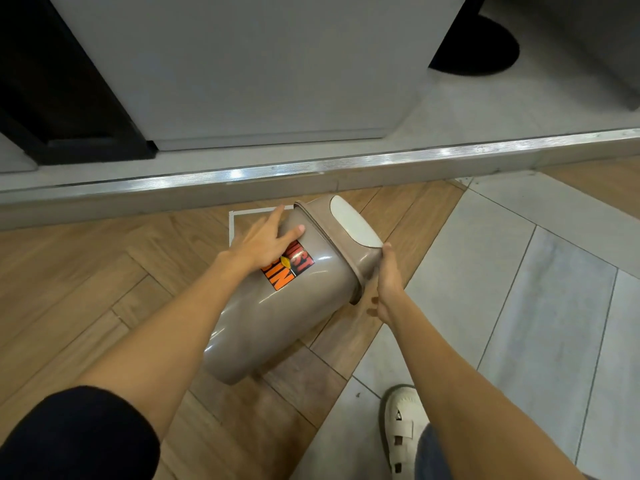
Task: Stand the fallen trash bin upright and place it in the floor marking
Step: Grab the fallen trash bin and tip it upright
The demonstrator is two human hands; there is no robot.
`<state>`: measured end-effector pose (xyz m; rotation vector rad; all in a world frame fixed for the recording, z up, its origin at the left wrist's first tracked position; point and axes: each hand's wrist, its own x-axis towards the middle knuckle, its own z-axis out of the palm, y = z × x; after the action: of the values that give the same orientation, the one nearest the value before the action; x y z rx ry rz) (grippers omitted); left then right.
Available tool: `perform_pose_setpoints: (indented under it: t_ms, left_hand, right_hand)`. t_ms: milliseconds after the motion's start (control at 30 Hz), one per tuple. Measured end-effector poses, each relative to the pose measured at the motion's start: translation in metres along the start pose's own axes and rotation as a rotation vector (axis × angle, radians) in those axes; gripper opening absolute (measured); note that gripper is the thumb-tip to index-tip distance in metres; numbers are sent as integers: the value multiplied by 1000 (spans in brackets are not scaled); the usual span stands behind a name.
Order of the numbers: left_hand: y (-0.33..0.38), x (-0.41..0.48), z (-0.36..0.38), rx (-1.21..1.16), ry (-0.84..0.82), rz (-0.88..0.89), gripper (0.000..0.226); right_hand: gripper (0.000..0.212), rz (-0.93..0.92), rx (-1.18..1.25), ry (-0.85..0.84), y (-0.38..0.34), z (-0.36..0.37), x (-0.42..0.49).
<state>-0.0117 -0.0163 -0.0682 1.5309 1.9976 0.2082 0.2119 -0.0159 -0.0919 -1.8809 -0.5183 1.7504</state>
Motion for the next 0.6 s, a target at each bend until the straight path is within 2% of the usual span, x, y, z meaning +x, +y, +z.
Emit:
perform_pose_setpoints:
  t_ms: [133,233,433,600]
  left_hand:
    - [8,-7,8,-131,-47,1,76]
    - [11,-13,15,-202,-12,-59,84]
    - [5,-29,15,-226,33,-73,98]
    - [0,-42,11,-267,76,-55,96]
  right_hand:
    - [71,119,205,-108,-1,7,-9]
    - [67,132,230,-120,-3,18,-7]
    - [81,1,126,-87,-7,36,-11]
    - [71,-78,91,-74,-7,44,-20]
